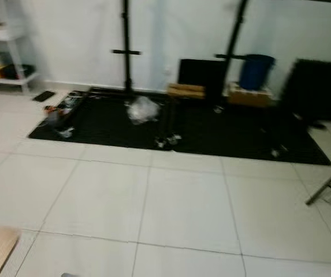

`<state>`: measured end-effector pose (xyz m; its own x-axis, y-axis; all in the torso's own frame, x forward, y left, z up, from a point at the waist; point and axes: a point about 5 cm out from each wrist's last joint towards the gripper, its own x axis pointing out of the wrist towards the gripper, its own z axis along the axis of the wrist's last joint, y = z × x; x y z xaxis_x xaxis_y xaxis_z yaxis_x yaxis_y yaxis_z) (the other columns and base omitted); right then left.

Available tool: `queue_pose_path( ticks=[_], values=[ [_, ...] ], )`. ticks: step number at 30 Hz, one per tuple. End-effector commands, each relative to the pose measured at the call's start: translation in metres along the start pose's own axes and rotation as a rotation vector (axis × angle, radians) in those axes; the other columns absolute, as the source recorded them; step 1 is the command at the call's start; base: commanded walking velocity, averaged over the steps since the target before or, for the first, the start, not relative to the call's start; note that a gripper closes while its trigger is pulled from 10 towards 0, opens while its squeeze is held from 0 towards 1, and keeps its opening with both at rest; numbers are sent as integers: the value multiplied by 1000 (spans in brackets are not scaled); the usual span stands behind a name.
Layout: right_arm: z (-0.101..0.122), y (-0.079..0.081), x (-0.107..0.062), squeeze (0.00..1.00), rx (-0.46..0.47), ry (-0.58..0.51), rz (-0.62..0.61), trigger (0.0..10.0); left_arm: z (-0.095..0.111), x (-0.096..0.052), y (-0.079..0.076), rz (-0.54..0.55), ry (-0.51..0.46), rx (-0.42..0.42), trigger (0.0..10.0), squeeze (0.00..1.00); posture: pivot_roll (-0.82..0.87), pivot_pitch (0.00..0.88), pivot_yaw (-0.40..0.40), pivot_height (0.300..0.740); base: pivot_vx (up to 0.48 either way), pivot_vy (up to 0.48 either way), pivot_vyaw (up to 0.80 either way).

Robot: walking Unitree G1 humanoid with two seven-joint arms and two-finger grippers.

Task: Restocking fridge

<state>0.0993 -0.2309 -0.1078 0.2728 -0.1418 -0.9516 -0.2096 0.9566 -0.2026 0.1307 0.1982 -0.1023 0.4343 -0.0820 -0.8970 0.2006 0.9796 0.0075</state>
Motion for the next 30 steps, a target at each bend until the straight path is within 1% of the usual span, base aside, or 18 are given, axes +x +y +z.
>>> queue_pose_path(
  ticks=[1,3,4,6,8,12,17,30],
  values=[
    [4,-5,0,0,-14,-12,-11,10000,2,1,-2,-9,0,7,10000,0,50,0,-13,738,0,0,-800],
    [7,-6,0,0,0,-26,-15,10000,3,1,-2,-13,-5,8,10000,0,50,0,-13,738,0,0,-800],
    [13,-6,0,0,27,-49,-17,10000,6,1,-3,-18,-12,11,10000,0,53,0,-16,738,0,0,0],
    [15,-4,0,0,30,-56,-8,10000,8,2,-3,-22,-17,8,10000,0,54,0,-17,738,0,0,0],
    [16,-4,0,0,25,-55,-7,10000,8,2,-4,-24,-18,8,10000,0,55,0,-16,738,0,-319,0],
    [15,-2,0,0,21,-49,-4,10000,7,2,-7,-33,-12,5,10000,0,53,0,-10,738,0,-437,0],
    [16,2,1,0,23,-48,4,10000,0,2,-10,-45,1,-4,10000,0,55,0,-3,738,0,-466,0],
    [19,4,1,0,19,-52,3,10000,1,2,-12,-52,-1,-7,10000,0,54,0,-1,738,0,-465,0]
  ],
)
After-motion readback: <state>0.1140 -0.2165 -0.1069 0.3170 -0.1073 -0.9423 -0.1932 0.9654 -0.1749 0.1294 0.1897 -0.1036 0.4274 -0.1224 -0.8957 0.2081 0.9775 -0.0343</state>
